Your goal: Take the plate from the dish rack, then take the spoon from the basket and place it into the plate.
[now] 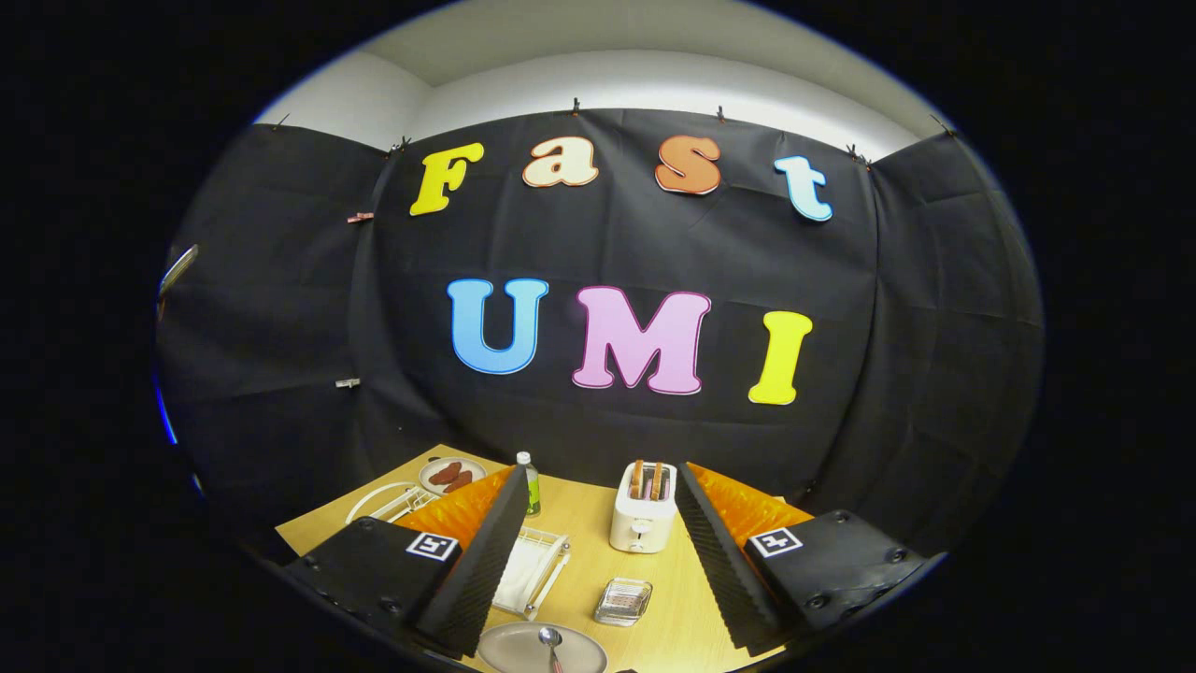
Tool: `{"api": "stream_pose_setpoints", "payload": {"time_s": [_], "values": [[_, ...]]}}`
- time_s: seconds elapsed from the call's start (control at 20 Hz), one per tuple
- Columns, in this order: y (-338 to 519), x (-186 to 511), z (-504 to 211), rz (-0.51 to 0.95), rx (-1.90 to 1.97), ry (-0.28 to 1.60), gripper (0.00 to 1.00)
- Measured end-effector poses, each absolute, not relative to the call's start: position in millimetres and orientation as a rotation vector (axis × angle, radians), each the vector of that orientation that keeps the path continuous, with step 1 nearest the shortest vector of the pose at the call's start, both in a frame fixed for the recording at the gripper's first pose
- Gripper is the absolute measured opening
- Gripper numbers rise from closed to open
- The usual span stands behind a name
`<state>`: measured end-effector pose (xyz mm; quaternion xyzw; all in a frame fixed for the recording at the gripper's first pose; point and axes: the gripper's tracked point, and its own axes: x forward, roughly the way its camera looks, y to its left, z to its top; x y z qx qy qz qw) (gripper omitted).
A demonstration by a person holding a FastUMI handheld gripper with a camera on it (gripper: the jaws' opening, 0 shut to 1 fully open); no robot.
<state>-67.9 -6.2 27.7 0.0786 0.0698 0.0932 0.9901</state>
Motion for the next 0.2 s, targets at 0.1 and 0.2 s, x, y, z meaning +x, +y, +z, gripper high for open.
{"api": "stream_pose_setpoints", "payload": {"time_s": [0.1,0.2], "values": [[-5.7,-68.1,26.8,0.190,0.152,0.142,0.96],[-4.9,-68.5,27.4,0.191,0.147,0.142,0.97]]}}
